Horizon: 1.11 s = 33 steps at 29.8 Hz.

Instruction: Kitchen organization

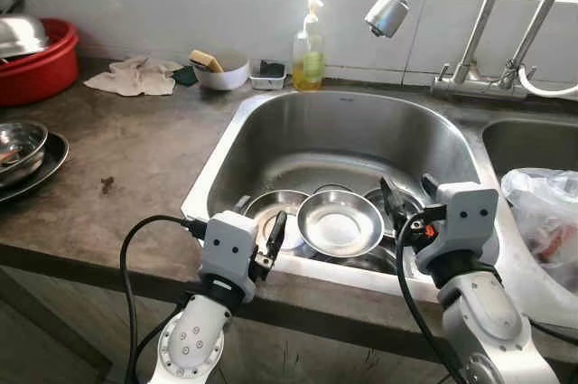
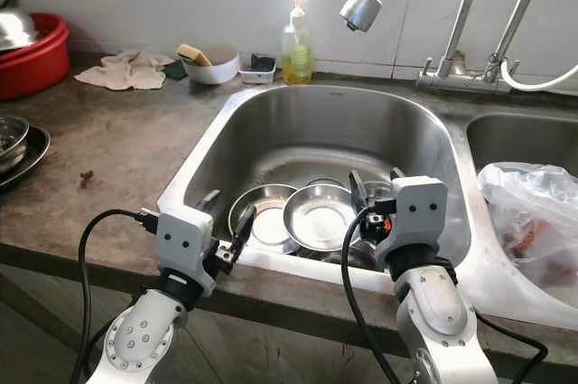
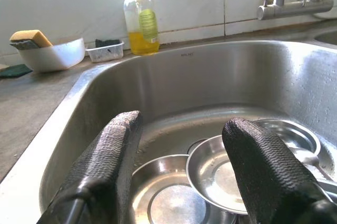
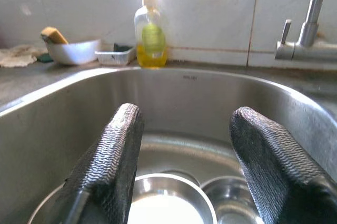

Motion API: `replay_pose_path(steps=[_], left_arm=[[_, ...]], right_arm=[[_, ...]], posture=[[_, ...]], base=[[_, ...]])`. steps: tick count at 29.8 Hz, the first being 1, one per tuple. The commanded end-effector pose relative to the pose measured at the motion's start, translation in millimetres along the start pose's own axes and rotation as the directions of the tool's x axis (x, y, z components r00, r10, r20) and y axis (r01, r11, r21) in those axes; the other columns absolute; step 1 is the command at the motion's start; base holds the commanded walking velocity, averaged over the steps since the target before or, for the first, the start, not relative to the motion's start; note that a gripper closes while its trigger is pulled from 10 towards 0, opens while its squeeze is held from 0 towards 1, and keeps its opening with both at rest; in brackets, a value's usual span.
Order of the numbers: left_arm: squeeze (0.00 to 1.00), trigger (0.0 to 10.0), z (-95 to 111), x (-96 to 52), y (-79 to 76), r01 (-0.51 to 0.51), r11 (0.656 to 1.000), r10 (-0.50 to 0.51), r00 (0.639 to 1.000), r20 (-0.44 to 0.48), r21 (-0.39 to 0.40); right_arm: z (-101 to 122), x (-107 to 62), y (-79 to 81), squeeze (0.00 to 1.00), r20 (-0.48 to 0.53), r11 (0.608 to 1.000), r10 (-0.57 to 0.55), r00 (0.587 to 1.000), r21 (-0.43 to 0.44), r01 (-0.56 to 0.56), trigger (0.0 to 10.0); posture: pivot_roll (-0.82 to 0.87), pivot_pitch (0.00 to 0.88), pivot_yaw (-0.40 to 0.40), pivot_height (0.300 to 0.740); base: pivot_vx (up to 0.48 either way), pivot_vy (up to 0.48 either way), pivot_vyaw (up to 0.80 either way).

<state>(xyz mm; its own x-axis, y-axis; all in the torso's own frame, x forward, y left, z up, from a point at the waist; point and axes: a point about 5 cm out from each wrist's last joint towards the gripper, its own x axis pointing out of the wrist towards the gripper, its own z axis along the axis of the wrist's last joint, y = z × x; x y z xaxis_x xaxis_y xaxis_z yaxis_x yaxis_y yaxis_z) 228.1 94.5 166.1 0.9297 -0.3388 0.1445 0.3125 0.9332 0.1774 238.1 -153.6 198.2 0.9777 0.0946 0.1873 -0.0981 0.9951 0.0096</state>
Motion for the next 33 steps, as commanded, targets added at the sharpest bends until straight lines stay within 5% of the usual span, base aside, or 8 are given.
replay_pose_path(steps=[1, 11, 33], left_arm=[[0.0, 10.0, 1.6, -0.4, 0.9, 0.001, 1.0, -0.001, 1.0, 0.003, -0.011], [0.0, 10.0, -6.5, -3.0, 2.6, -0.013, 1.0, 0.013, 0.999, -0.032, -0.008], [0.0, 10.0, -7.7, -3.4, -0.7, -0.006, 1.0, 0.006, 0.999, -0.041, -0.016]], right_arm=[[6.0, 1.1, 3.0, 0.0, 0.027, 1.0, 0.002, 1.0, -0.005, -0.002, 10.0], [4.4, 6.6, 10.7, 0.0, 0.029, 1.0, 0.014, 0.999, 0.0, -0.014, 10.0], [5.3, 11.2, 13.8, 0.0, 0.027, 1.0, 0.009, 1.0, 0.001, -0.009, 10.0]], posture=[[0.13, 0.054, -0.011, 0.74], [0.14, 0.055, -0.017, 0.74], [0.14, 0.076, -0.011, 0.74]], base=[[0.0, 0.0, 0.0], [0.0, 0.404, 0.72], [0.0, 0.106, 0.8]])
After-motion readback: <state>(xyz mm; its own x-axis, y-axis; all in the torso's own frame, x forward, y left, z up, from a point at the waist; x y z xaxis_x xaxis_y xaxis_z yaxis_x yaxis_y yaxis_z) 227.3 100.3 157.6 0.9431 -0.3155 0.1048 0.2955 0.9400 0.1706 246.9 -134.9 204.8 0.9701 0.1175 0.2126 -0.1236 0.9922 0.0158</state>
